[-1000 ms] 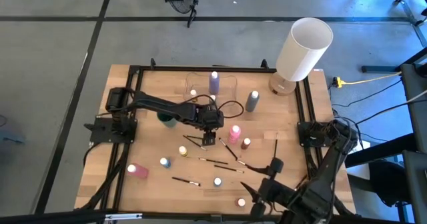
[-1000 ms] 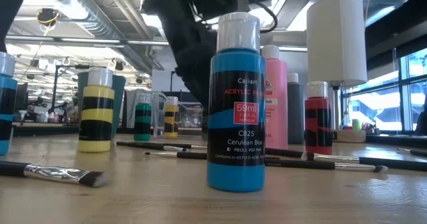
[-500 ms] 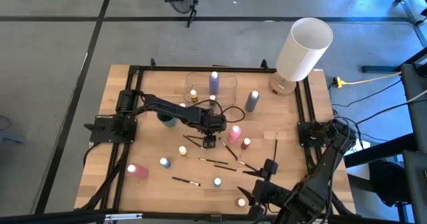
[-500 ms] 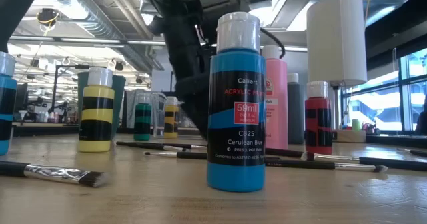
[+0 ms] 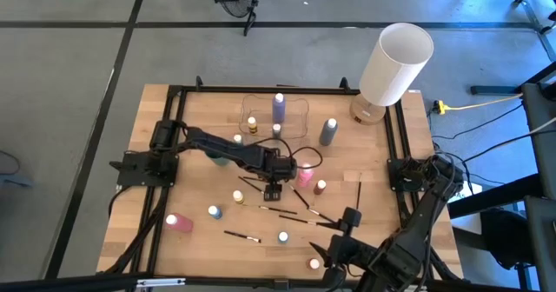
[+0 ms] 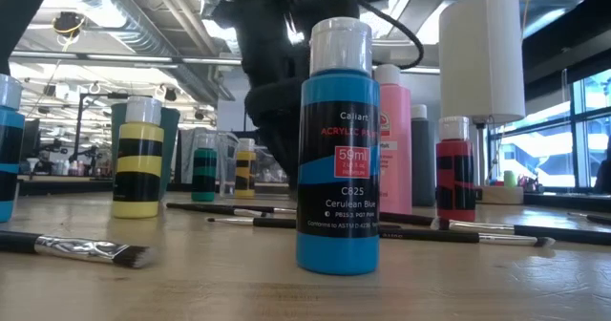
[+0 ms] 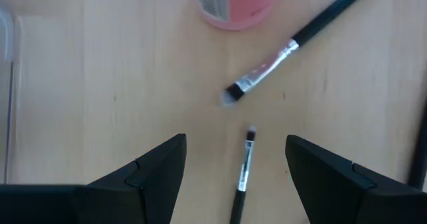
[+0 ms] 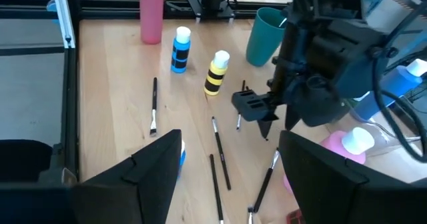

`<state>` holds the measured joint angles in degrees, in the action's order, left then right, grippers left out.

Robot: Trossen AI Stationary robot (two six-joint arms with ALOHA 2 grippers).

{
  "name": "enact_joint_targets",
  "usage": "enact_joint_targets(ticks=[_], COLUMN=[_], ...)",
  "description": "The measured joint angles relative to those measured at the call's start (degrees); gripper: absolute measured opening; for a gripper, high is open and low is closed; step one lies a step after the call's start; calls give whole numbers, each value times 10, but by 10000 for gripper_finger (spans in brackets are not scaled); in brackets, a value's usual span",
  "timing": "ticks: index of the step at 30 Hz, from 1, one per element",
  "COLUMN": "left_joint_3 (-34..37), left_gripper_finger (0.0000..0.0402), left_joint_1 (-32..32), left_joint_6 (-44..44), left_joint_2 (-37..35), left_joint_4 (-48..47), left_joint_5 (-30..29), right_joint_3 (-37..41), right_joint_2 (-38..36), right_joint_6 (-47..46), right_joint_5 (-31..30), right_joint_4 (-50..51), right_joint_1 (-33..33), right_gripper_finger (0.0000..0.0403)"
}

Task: Pick & Place Paint Supplies
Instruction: Put the black paint brush into the green cup

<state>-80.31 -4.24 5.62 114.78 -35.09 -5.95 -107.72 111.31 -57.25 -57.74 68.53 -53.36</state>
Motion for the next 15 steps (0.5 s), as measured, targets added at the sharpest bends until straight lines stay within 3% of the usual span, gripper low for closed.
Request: enact_joint_targets(ticks=[15], left_joint_3=[0], left_gripper_finger=[253], left_joint_1=[4], left_joint_6=[-9], left_joint_2=[2], left_joint_4=[6], left_joint_5=[-6], right_joint_3=[0], right_joint_2=[0], right_joint_6=[8], right_joint_5=[9], right_joint_4=[-2], right_joint_1=[13], right_gripper_finger=[257])
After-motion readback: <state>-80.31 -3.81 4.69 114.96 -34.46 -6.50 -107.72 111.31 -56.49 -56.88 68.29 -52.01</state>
